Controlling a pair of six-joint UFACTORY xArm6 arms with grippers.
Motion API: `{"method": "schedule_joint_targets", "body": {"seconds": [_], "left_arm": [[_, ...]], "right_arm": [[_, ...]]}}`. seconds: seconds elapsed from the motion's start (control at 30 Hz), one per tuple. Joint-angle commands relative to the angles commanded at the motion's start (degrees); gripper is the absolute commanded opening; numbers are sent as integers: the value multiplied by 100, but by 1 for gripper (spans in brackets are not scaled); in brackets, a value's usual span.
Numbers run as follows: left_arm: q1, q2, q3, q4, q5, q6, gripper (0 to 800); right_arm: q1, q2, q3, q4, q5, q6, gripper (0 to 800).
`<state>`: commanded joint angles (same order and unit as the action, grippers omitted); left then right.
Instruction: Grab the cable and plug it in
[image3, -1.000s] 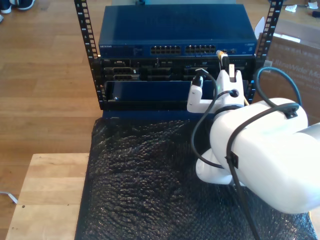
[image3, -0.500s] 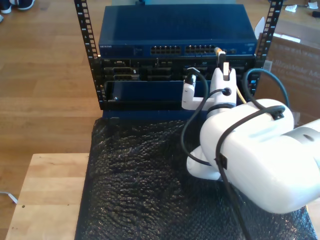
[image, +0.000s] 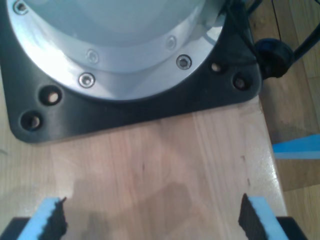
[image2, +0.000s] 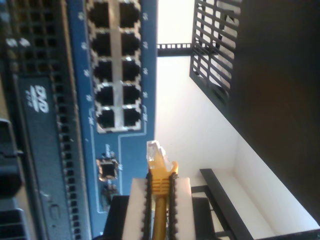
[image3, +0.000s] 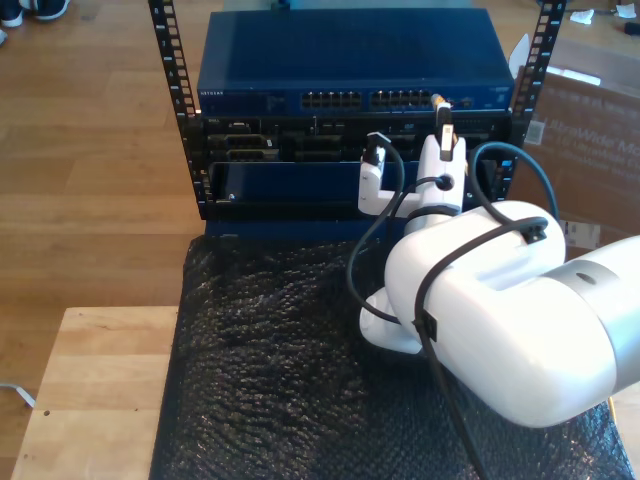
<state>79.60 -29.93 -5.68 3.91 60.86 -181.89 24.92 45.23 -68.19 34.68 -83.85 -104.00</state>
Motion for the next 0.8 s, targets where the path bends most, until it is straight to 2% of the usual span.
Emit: {"method": "schedule_joint_targets", "body": {"seconds": [0.63, 0.8], "left_arm": [[0, -9, 0, -9, 0, 0, 800], [0, 0, 0, -9, 0, 0, 800]], "right_arm": [[53, 264, -396, 18, 0, 9, 0], [53, 290, -492, 246, 9, 9, 0]]}}
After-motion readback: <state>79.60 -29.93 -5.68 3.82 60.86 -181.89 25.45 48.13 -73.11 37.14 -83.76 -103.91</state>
